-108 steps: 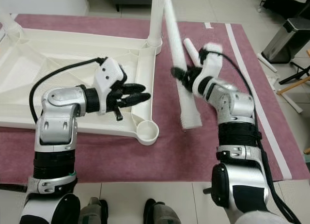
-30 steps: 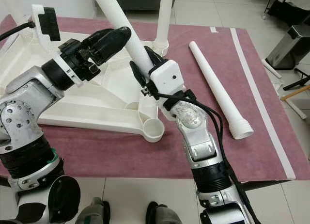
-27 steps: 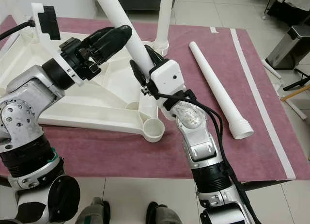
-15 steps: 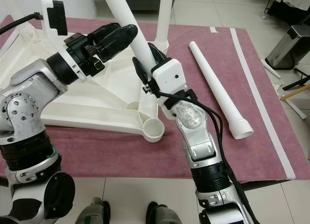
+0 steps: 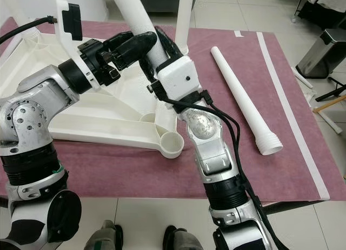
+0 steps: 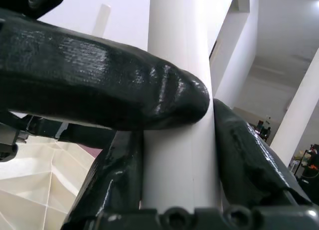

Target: Building children table

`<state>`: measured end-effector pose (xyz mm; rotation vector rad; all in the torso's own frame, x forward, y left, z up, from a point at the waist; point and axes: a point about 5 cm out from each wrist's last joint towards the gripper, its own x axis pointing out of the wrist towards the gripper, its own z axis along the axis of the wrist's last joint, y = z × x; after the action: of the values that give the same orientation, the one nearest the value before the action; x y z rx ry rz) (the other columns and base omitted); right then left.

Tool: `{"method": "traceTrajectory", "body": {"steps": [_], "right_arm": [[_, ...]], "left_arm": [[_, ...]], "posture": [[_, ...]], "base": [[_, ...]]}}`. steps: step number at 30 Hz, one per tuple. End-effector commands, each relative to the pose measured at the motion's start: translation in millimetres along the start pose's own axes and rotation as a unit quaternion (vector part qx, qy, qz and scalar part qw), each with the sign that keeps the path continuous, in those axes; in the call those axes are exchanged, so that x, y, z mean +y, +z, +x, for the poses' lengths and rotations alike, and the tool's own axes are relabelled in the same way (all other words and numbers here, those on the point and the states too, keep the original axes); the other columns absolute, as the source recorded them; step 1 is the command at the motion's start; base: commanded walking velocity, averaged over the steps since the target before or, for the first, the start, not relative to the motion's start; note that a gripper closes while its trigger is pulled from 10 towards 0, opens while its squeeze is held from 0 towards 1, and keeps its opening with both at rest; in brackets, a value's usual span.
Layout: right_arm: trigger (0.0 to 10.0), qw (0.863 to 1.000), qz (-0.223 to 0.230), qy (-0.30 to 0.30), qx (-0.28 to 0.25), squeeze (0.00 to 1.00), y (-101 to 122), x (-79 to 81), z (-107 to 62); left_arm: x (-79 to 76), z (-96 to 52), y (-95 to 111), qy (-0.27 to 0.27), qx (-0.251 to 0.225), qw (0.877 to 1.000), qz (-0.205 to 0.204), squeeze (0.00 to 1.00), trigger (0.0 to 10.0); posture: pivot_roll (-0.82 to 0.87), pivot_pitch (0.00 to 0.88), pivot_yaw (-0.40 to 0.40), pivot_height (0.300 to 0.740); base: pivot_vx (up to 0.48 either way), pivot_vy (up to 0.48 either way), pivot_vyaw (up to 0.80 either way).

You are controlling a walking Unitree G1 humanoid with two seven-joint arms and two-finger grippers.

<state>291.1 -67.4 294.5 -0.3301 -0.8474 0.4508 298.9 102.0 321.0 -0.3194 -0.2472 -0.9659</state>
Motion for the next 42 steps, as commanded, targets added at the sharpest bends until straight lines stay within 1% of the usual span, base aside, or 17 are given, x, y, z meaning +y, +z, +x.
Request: {"method": "traceTrajectory", "body": {"steps": [1,6,10,11,12,14,15,18,21,27,28,29,33,34,37,40,42], "right_arm": [[10.0,1.0,0.002,0.017,-0.013,0.0,5.4,6.6,-2.3],[10.0,0.998,0.024,0.066,0.008,0.0,-1.3,27.6,-13.7],[10.0,0.997,0.029,0.071,0.015,0.0,-3.7,32.7,-16.8],[10.0,0.997,0.032,0.067,0.019,0.0,-5.1,33.1,-16.9],[10.0,0.997,0.033,0.061,0.022,0.0,-6.4,32.2,-16.1],[10.0,0.998,0.034,0.057,0.024,0.0,-7.3,31.3,-15.6],[10.0,0.998,0.034,0.05,0.027,0.0,-8.3,29.0,-14.3],[10.0,0.998,0.033,0.044,0.029,0.0,-9.2,26.7,-13.2],[10.0,0.998,0.03,0.032,0.038,0.0,-12.1,22.4,-10.7],[10.0,0.997,0.03,0.04,0.062,0.0,-17.2,23.9,-10.5],[10.0,0.996,0.034,0.047,0.07,1.0,-19.1,25.2,-10.9],[10.0,0.996,0.034,0.047,0.07,1.0,-19.1,25.2,-10.9],[10.0,0.993,0.044,0.061,0.089,1.0,-22.2,26.8,-12.9],[10.0,0.993,0.044,0.064,0.093,0.0,-22.9,26.7,-13.5],[10.0,0.991,0.045,0.067,0.104,0.0,-24.8,26.7,-14.7],[10.0,0.979,0.08,0.087,0.166,0.0,-36.3,32.4,-23.1],[10.0,0.975,0.092,0.092,0.177,0.0,-37.8,34.5,-24.7]], "left_arm": [[-2.7,4.5,4.8,-0.011,-0.01,1.0,0.005,0.0,10.0],[-2.7,7.0,10.9,-0.012,-0.028,1.0,0.004,0.0,10.0],[-3.5,7.5,14.4,-0.015,-0.038,0.999,0.004,0.0,10.0],[-4.8,7.2,14.5,-0.021,-0.038,0.999,0.005,0.0,5.0],[-6.1,6.5,13.7,-0.026,-0.036,0.999,0.007,0.0,0.5],[-7.1,6.2,13.0,-0.029,-0.034,0.999,0.008,0.0,0.5],[-8.7,5.5,11.1,-0.034,-0.028,0.999,0.014,0.0,0.0],[-9.9,5.2,8.1,-0.036,-0.017,0.999,0.021,0.0,0.0],[-15.3,6.1,2.2,-0.042,0.007,0.997,0.062,0.0,0.0],[-18.5,8.5,3.8,-0.047,0.008,0.995,0.09,0.0,0.0],[-19.4,9.5,5.2,-0.049,0.008,0.994,0.101,0.0,0.0],[-19.4,9.5,5.2,-0.049,0.008,0.994,0.101,0.0,0.0],[-21.0,10.4,6.6,-0.056,0.016,0.988,0.14,0.0,0.0],[-21.1,10.5,6.2,-0.056,0.019,0.987,0.148,0.0,0.0],[-22.2,10.3,5.5,-0.061,0.023,0.985,0.159,0.0,0.0],[-26.7,10.1,7.2,-0.079,0.03,0.974,0.212,0.0,0.0],[-27.7,10.3,7.6,-0.083,0.03,0.971,0.224,0.0,0.0]], "posture": [[0.12,0.133,0.012,0.74],[0.12,0.138,0.011,0.74],[0.12,0.14,0.012,0.74],[0.12,0.142,0.014,0.74],[0.12,0.142,0.014,0.74],[0.12,0.143,0.014,0.74],[0.12,0.143,0.013,0.74],[0.12,0.143,0.014,0.74],[0.12,0.144,0.01,0.74],[0.12,0.145,0.008,0.74],[0.12,0.144,0.004,0.74],[0.12,0.144,0.004,0.74],[0.11,0.142,-0.005,0.74],[0.11,0.142,-0.007,0.74],[0.11,0.141,-0.011,0.74],[0.1,0.139,-0.021,0.74],[0.1,0.138,-0.022,0.74]], "base": [[0.0,0.0,0.0],[0.0,0.0,0.0],[0.0,0.0,0.0],[0.0,0.0,0.0],[0.0,0.0,0.0],[0.0,0.0,0.0],[0.0,0.0,0.0],[0.0,0.0,0.0],[0.0,0.0,0.0],[0.0,0.0,0.0],[0.0,0.0,0.0],[0.0,0.0,0.0],[0.0,0.0,0.0],[0.0,0.0,0.0],[0.0,0.0,0.0],[0.0,0.0,0.0],[0.0,0.0,0.0]]}}
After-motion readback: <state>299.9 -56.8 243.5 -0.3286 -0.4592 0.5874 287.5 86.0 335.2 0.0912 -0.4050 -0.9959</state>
